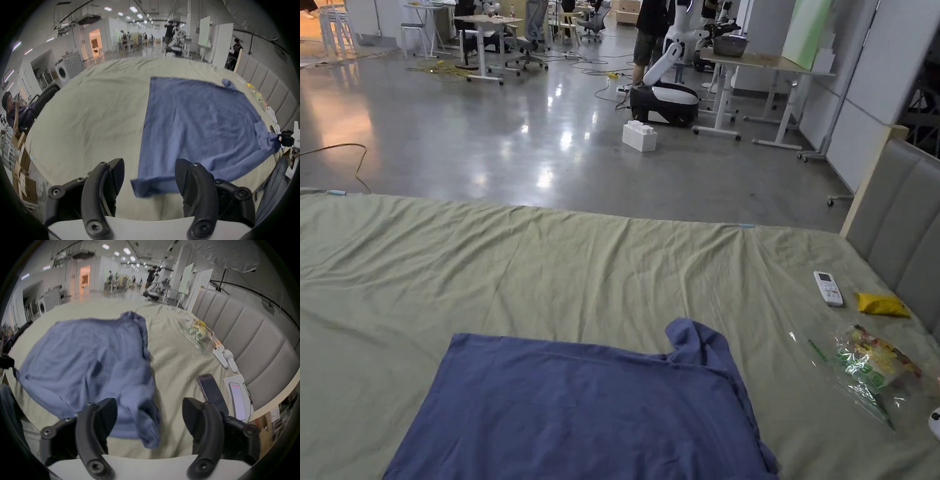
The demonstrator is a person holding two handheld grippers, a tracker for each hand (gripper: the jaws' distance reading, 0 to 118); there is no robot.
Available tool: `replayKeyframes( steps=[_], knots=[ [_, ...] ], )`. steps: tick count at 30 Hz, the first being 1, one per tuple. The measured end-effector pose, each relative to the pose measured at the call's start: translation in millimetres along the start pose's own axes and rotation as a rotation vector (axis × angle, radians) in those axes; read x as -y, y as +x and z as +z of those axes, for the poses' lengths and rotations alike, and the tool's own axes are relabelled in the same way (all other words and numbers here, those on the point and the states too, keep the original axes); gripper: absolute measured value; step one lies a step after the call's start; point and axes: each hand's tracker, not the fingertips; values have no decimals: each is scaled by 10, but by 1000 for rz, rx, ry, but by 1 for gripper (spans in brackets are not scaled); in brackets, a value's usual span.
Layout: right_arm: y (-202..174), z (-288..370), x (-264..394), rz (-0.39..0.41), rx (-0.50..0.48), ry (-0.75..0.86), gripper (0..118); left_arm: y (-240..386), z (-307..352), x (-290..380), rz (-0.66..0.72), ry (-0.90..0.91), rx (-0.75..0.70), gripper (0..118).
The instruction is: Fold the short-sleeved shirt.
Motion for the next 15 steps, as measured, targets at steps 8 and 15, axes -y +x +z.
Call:
replayKeyframes(
  steps=[8, 15],
  knots=[
    [-412, 275, -625, -55, 17, 370, 81, 383, 339, -565, 20, 374, -32, 66],
    [-807, 527, -1010, -34, 33, 656, 6, 743, 658, -912, 36, 624, -23, 11]
  ],
)
